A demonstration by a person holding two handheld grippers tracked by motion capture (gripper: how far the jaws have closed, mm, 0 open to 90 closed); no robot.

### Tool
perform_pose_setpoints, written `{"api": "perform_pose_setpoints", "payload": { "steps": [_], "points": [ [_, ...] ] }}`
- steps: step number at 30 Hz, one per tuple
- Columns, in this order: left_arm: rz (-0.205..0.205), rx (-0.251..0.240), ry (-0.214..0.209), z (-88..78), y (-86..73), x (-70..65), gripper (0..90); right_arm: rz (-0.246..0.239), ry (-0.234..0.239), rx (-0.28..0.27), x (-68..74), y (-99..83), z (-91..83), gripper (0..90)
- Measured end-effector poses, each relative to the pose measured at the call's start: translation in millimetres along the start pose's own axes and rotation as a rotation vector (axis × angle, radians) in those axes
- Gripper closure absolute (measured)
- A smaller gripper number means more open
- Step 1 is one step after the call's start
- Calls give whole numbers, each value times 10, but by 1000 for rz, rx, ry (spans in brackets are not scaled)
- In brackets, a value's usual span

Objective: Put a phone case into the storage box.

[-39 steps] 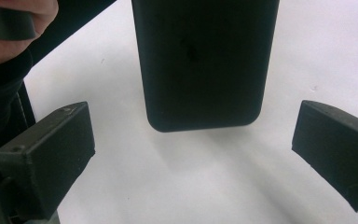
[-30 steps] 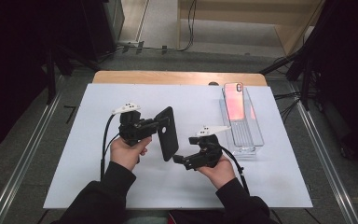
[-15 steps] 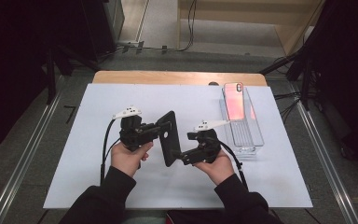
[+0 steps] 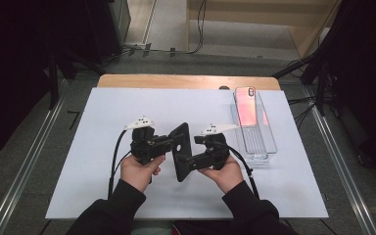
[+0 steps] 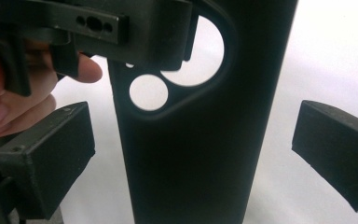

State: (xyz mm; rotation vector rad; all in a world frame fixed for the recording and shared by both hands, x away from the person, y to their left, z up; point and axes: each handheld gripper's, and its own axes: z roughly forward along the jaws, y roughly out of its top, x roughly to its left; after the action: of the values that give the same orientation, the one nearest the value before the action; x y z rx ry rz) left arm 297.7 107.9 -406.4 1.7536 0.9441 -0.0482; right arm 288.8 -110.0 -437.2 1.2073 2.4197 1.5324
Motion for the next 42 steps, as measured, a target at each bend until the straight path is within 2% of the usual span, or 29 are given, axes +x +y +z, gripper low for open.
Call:
{"api": "perform_pose_setpoints", "payload": {
  "steps": [5, 10, 11, 13, 14, 24, 26, 29, 34, 42],
  "points": [
    [-23, 11, -12, 23, -28, -24, 786, -1, -1, 5, 16, 1, 33, 0],
    [-22, 25, -15, 48, -51, -57, 786, 13, -1, -7, 21, -11, 50, 5],
    [-23, 27, -15, 50, -54, -64, 786, 11, -3, -8, 18, -15, 50, 47],
    [-24, 27, -19, 56, -59, -72, 786, 19, -5, -20, 13, -23, 43, 57],
    [-24, 27, -20, 58, -61, -74, 786, 20, -6, -18, 9, -25, 39, 98],
    [-33, 37, -23, 53, -53, -72, 778, 9, -12, -12, 14, -17, 27, 113],
    [-34, 25, -24, 39, -44, -80, 750, 8, -17, -11, 12, -15, 25, 115],
    [-34, 7, -25, 11, -27, -80, 626, 15, -37, -1, -25, -22, 21, 116],
    [-50, 25, -20, -11, -15, -55, 585, 26, -65, 2, -105, -31, -3, 116],
    [-67, 55, -40, -62, -2, -26, 511, 36, -106, 2, -206, -35, -50, 116]
  ]
}}
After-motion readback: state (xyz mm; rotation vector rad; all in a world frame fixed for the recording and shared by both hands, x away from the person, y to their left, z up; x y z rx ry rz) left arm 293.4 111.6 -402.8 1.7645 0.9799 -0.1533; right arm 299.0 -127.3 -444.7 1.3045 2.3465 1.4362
